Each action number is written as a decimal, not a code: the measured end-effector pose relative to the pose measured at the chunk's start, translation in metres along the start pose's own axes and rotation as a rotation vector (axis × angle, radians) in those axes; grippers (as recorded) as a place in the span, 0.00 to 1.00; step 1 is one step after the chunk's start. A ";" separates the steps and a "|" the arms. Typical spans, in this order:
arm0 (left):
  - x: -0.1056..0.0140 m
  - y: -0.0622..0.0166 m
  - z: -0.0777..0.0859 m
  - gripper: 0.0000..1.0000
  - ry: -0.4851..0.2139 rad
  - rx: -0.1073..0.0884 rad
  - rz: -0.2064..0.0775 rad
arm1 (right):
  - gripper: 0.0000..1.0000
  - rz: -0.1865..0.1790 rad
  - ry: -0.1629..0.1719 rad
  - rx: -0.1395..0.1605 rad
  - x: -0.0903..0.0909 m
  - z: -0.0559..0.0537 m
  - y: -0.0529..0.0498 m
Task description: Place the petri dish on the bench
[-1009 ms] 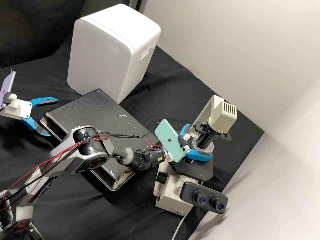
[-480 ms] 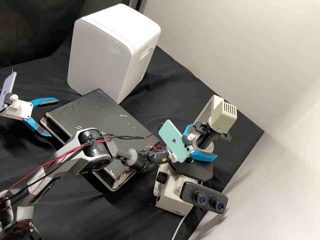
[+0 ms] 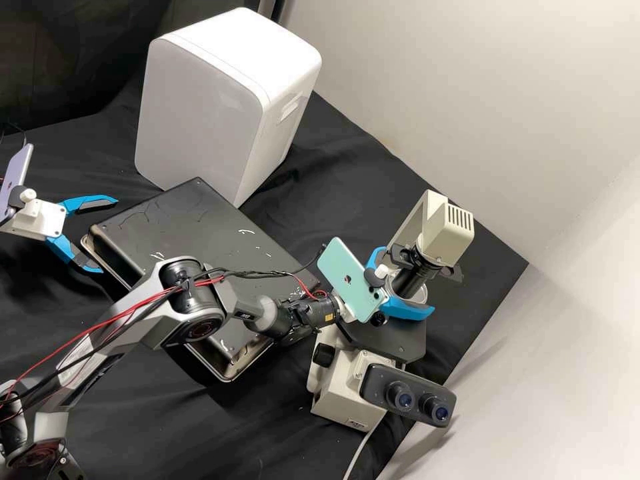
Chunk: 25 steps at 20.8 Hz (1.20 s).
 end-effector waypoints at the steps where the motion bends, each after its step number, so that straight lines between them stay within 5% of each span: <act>1: 0.000 0.0000 0.000 1.00 0.000 0.000 0.000 | 0.00 -0.001 0.003 0.009 0.000 0.000 0.000; 25: 0.002 -0.0010 0.000 1.00 0.000 0.001 -0.005 | 0.00 -0.022 0.030 0.031 0.000 -0.002 -0.001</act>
